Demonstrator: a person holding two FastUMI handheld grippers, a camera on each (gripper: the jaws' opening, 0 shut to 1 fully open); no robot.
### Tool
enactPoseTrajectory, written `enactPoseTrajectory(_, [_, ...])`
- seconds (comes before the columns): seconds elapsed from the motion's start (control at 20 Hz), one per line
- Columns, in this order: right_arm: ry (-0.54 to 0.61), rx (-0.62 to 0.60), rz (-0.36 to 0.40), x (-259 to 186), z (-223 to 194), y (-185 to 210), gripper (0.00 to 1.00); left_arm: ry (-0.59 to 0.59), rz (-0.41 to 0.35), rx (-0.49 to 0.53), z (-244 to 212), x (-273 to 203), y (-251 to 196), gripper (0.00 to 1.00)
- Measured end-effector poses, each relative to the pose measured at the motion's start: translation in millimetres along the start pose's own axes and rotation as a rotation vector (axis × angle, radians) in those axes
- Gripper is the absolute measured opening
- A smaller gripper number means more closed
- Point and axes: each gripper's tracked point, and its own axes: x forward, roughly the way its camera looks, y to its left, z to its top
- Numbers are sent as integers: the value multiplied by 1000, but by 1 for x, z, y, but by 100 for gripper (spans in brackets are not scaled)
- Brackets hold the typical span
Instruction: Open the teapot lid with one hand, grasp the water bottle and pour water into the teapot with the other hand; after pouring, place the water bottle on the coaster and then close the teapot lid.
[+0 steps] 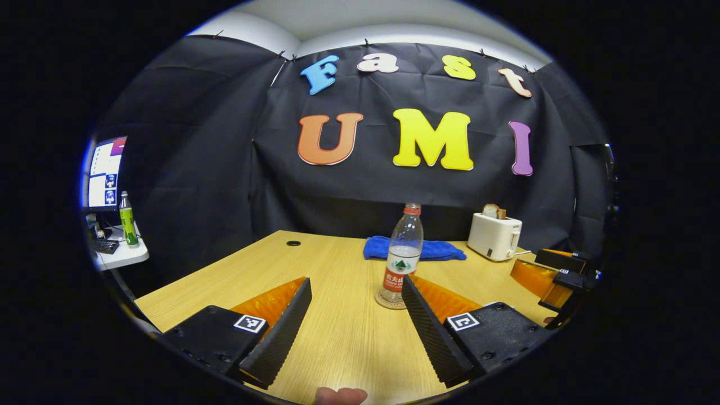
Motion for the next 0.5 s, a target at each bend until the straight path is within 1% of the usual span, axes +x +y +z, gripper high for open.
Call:
enactPoseTrajectory(0.05, [-29,-8,-32,-10,15,-9,97,-15,-16,13,9,-3,-9,100])
enactPoseTrajectory(0.15, [-60,1,-73,-27,36,-21,98,-53,-51,45,30,-14,-26,100])
enactPoseTrajectory(0.25, [-55,31,-83,-40,45,-27,98,-89,-77,72,44,-28,-47,100])
enactPoseTrajectory(0.4, [-47,53,-86,-52,44,-31,98,-117,-54,105,51,-44,-62,100])
enactPoseTrajectory(0.45, [-41,55,-87,-56,39,-32,96,-125,-40,105,49,-48,-64,100])
enactPoseTrajectory(0.5, [-39,69,-97,-59,32,-37,98,-139,-27,103,50,-52,-66,100])
